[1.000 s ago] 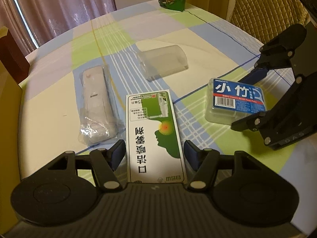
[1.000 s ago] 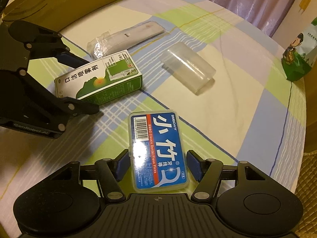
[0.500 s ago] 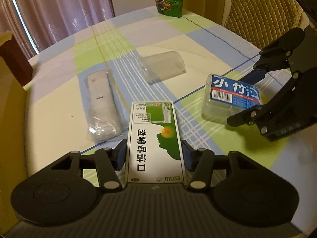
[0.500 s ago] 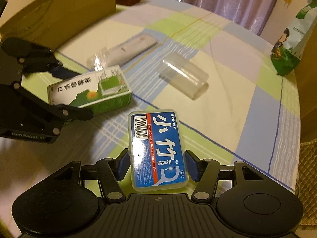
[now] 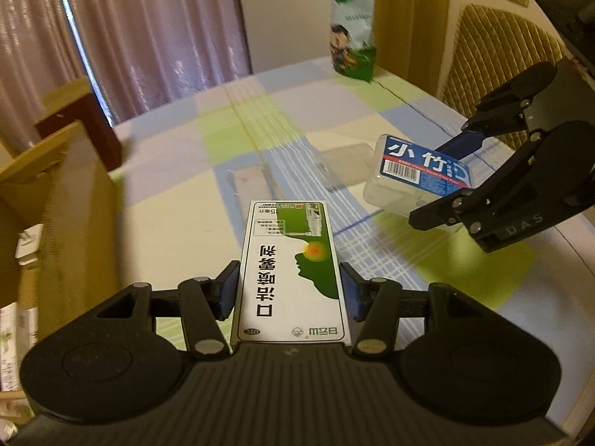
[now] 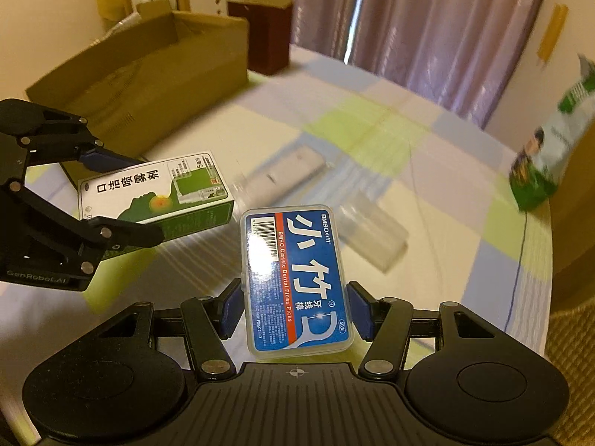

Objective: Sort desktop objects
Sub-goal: 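Lift the medicine box and toothpick case and carry them over the cardboard box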

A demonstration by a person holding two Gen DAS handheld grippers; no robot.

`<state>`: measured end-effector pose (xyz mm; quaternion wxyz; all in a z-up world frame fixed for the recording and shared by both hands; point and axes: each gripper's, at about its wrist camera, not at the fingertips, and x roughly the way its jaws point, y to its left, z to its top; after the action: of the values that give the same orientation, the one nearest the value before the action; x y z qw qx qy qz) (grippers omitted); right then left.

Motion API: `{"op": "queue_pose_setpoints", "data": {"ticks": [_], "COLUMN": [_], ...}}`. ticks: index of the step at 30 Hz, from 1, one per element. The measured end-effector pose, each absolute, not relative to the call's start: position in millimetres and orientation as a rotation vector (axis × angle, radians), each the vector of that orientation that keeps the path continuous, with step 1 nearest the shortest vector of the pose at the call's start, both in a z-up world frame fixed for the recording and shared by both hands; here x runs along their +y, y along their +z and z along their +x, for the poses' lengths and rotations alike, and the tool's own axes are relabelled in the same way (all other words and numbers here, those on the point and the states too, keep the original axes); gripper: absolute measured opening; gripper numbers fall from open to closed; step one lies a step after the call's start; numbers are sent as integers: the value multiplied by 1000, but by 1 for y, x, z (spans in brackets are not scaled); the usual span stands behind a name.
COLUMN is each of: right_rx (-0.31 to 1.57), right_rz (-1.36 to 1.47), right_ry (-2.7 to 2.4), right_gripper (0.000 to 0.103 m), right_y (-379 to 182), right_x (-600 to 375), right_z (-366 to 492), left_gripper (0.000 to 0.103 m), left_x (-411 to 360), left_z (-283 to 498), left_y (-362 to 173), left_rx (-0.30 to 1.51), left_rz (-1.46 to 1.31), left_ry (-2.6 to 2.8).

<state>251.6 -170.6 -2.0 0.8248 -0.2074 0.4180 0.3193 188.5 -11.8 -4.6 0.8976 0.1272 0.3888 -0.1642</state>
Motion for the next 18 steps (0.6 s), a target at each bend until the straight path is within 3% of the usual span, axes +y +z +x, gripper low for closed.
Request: {"op": "queue_pose_setpoints", "data": {"ticks": [18], "right_rx": [706], "right_rz": [-463], "right_ry": [841], "right_gripper": [58], "right_y": [53], "right_x": [-48], "right_z": [255], "left_gripper": [50], "left_x": [104], "left_z": [172], "left_y": [65], "left_rx": [674], "left_rz": [190], "left_ry": [-101]}}
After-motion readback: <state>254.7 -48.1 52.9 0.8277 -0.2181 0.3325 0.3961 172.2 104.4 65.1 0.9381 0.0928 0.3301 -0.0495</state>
